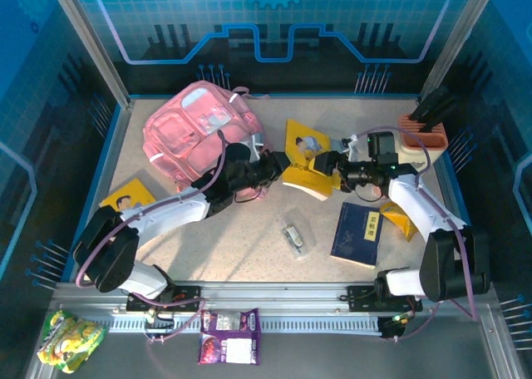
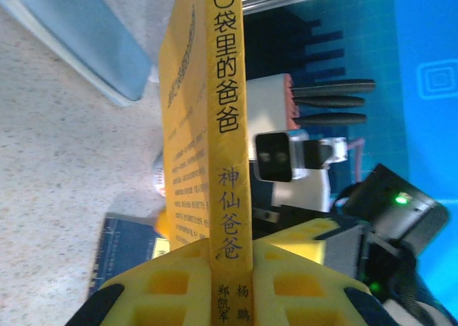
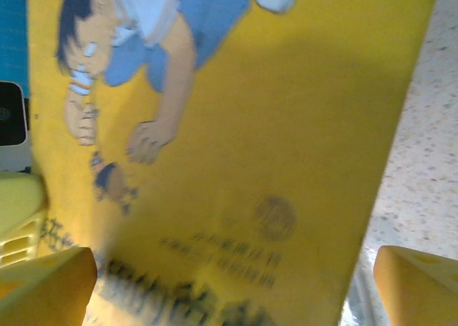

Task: Pack the student bag
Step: Pass the book.

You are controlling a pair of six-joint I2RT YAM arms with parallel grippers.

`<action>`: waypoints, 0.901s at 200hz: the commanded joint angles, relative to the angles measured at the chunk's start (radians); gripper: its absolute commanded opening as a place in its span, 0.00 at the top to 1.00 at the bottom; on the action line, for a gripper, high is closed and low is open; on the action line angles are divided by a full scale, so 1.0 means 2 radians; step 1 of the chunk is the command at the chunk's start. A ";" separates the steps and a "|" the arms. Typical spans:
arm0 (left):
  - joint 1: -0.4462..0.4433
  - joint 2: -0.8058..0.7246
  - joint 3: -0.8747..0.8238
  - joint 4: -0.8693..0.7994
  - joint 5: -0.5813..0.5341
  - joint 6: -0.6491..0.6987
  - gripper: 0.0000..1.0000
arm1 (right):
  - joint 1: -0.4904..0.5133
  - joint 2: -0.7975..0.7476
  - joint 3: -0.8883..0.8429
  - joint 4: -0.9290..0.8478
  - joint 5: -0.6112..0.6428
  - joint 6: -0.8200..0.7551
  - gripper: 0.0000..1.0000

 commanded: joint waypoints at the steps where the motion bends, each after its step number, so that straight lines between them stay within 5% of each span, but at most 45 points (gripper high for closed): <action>1: -0.007 -0.033 0.039 0.036 0.014 0.013 1.00 | -0.001 -0.015 -0.018 0.049 -0.059 0.035 0.00; 26: -0.012 -0.044 0.057 0.028 0.011 0.023 1.00 | -0.006 -0.022 -0.022 0.055 -0.069 0.050 0.00; 61: -0.016 -0.056 0.053 0.001 -0.022 0.037 1.00 | -0.006 -0.051 -0.076 0.298 -0.121 0.221 0.00; 96: -0.014 -0.073 0.037 -0.036 -0.059 0.063 1.00 | -0.007 -0.066 -0.087 0.408 -0.138 0.319 0.05; 131: -0.014 -0.081 0.022 -0.063 -0.080 0.077 1.00 | -0.007 -0.080 -0.071 0.346 -0.132 0.284 0.23; 180: -0.013 -0.086 0.022 -0.098 -0.102 0.101 1.00 | -0.007 -0.082 -0.047 0.217 -0.107 0.190 0.63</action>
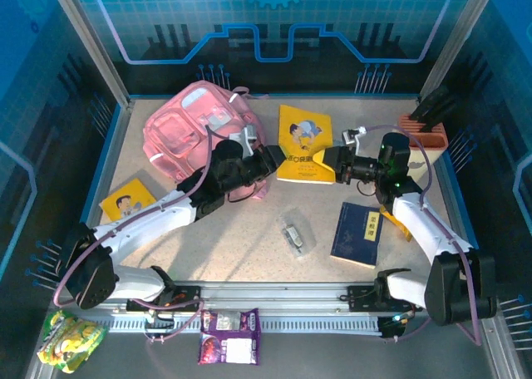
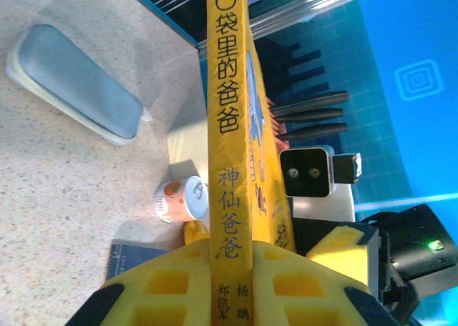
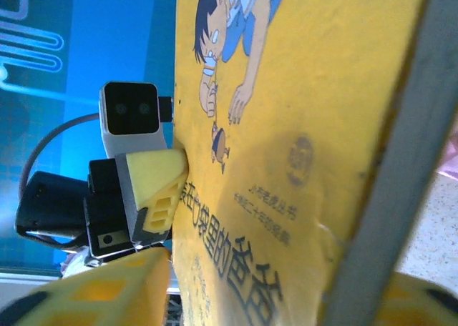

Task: Pack the student bag
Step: Pass the book.

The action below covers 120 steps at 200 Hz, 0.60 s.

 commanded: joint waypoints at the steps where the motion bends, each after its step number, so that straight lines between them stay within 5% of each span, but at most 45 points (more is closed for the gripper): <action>1: -0.001 -0.018 -0.001 -0.009 -0.032 0.032 1.00 | -0.003 -0.010 0.024 -0.065 0.004 -0.051 0.64; 54: -0.001 -0.012 -0.006 -0.016 -0.031 0.051 1.00 | -0.004 -0.012 0.044 -0.134 0.032 -0.109 1.00; 71: -0.001 -0.020 -0.004 -0.048 -0.031 0.090 0.80 | -0.007 -0.014 0.061 -0.188 0.048 -0.149 1.00; 120: 0.001 -0.039 0.045 -0.240 -0.094 0.288 0.50 | -0.016 -0.028 0.094 -0.302 0.113 -0.237 1.00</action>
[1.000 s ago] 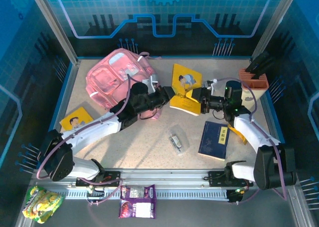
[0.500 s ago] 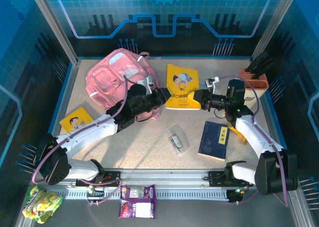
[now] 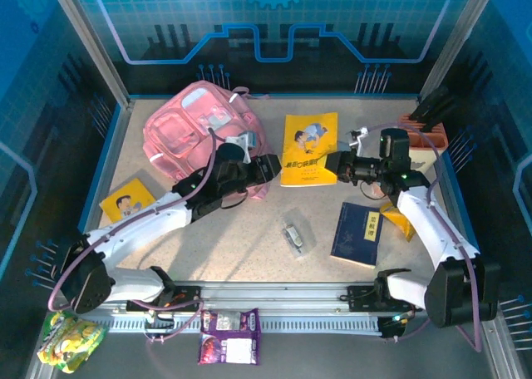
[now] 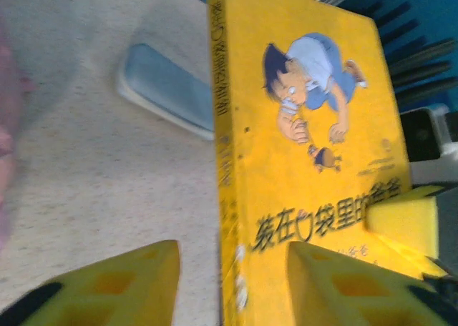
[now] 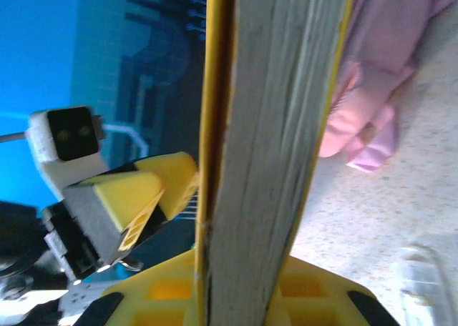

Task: Pack the student bag
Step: Pass the book, then open the student bag at the top-left of the table.

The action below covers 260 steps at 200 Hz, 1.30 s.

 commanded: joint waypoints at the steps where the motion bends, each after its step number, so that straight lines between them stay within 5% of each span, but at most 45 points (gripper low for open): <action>1: 0.003 -0.016 0.038 -0.112 -0.048 0.138 0.50 | -0.008 -0.019 0.025 -0.060 0.032 -0.066 1.00; 40: 0.009 0.025 0.074 -0.205 -0.125 0.272 0.41 | -0.008 -0.011 0.033 -0.113 0.068 -0.110 1.00; 111: 0.036 0.127 0.109 -0.211 -0.131 0.370 0.27 | 0.005 0.006 0.027 -0.112 0.081 -0.124 1.00; 260: 0.120 0.251 0.168 -0.204 -0.141 0.408 0.29 | 0.005 0.033 0.016 -0.075 0.071 -0.097 1.00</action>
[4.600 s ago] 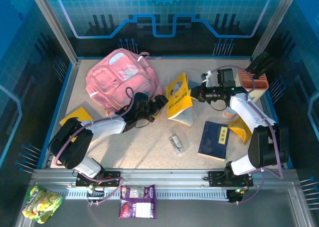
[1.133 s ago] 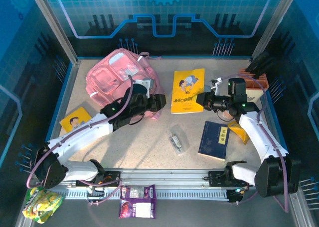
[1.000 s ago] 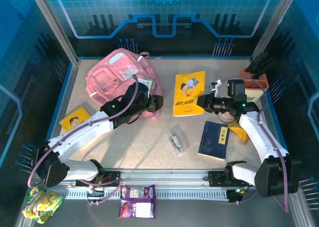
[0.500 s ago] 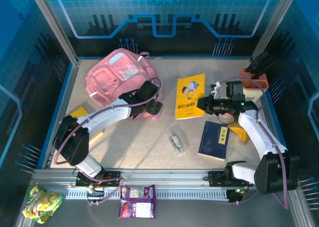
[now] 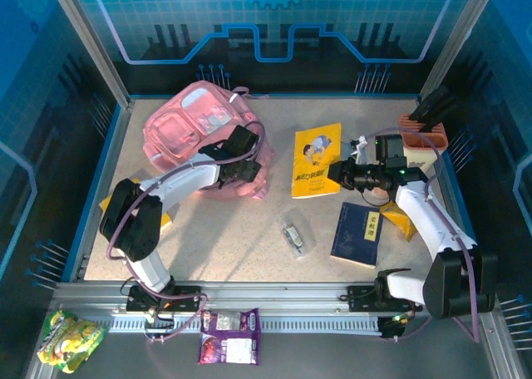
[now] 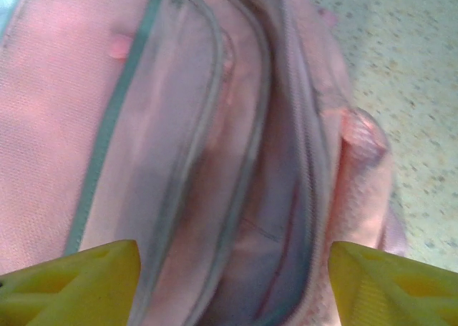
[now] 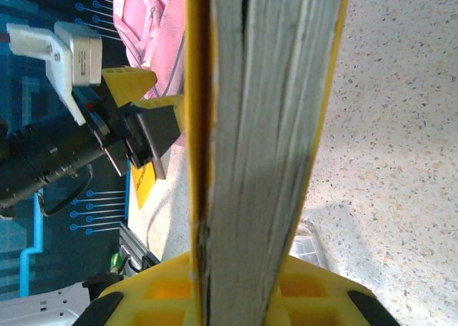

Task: Pack the student bag
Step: Open the student bag at the top-left of the table.

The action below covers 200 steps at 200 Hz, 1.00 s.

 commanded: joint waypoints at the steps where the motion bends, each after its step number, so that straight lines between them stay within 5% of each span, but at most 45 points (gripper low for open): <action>1: 0.019 0.027 0.027 0.000 -0.005 0.006 0.29 | 0.005 0.005 0.007 0.033 -0.024 0.005 1.00; 58: 0.047 0.092 0.066 0.009 0.004 0.027 0.28 | 0.008 0.020 0.012 0.040 -0.027 0.014 1.00; 85: 0.056 0.118 0.081 0.010 0.007 0.033 0.35 | 0.008 0.022 0.017 0.038 -0.027 0.014 1.00; 170: 0.056 0.104 0.076 0.019 -0.008 0.061 1.00 | 0.009 0.018 0.021 0.027 -0.022 0.008 1.00; 200: 0.055 0.053 0.055 0.023 0.015 0.057 1.00 | 0.010 0.017 0.026 0.015 -0.016 0.000 1.00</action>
